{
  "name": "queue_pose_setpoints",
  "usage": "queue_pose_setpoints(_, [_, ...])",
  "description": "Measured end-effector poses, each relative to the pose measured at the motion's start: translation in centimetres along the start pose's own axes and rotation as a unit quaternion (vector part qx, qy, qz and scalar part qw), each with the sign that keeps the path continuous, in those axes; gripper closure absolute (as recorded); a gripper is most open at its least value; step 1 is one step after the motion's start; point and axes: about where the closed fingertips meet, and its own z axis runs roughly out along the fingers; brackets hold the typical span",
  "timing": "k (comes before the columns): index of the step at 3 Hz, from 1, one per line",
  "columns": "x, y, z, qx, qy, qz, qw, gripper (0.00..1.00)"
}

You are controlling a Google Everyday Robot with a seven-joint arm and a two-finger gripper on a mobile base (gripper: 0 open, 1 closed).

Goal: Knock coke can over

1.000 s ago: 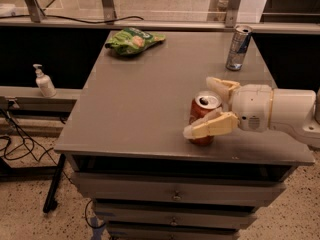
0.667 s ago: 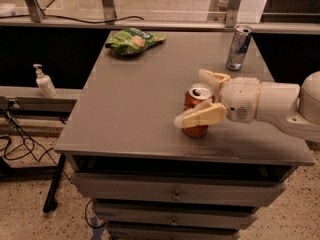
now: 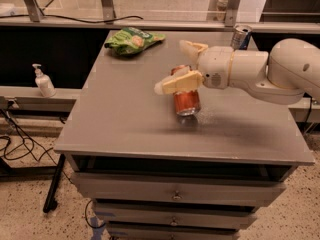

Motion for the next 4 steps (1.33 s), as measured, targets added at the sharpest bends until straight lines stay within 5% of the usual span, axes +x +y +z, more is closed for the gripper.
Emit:
queue_pose_setpoints(2, [-1.5,-2.2,3.3,-0.011,-0.005,-0.015,0.9998,0.00])
queue_pose_setpoints(4, [2.3,-1.9,-0.6,-0.004,0.027,-0.003,0.9996,0.00])
